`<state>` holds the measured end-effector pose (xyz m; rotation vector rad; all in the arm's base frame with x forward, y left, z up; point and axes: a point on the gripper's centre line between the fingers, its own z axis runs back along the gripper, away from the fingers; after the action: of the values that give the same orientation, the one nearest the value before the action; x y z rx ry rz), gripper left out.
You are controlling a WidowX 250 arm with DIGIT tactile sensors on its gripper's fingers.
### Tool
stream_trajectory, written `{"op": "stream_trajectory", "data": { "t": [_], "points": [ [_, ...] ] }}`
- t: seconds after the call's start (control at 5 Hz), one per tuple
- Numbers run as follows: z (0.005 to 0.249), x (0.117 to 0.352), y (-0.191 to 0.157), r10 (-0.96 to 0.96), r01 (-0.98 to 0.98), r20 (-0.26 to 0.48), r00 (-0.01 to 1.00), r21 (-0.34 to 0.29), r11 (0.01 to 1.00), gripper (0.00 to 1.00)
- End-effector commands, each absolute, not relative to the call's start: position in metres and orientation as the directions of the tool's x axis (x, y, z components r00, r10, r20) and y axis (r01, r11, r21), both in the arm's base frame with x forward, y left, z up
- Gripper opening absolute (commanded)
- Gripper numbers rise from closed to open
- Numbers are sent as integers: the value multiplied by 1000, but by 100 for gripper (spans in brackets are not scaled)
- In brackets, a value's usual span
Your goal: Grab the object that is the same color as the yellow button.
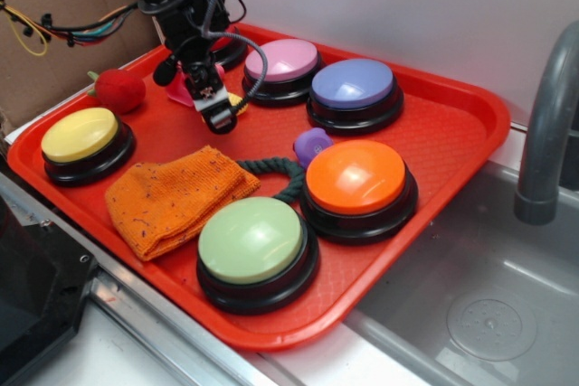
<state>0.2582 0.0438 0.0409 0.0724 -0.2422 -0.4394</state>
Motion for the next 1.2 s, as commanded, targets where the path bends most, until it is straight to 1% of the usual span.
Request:
{"op": "stream_trajectory", "data": {
  "t": [0.0,0.2,0.4,0.6,0.8,1.0],
  "points": [
    [38,273,39,-440,418,230,868,143,897,100],
    [34,273,38,-430,408,226,874,140,902,100],
    [35,273,39,-413,387,232,881,152,910,0],
    [36,273,43,-370,345,237,898,143,928,0],
    [42,278,51,-288,265,199,937,134,955,0],
    [84,280,49,-97,87,212,972,58,995,0]
  ]
}}
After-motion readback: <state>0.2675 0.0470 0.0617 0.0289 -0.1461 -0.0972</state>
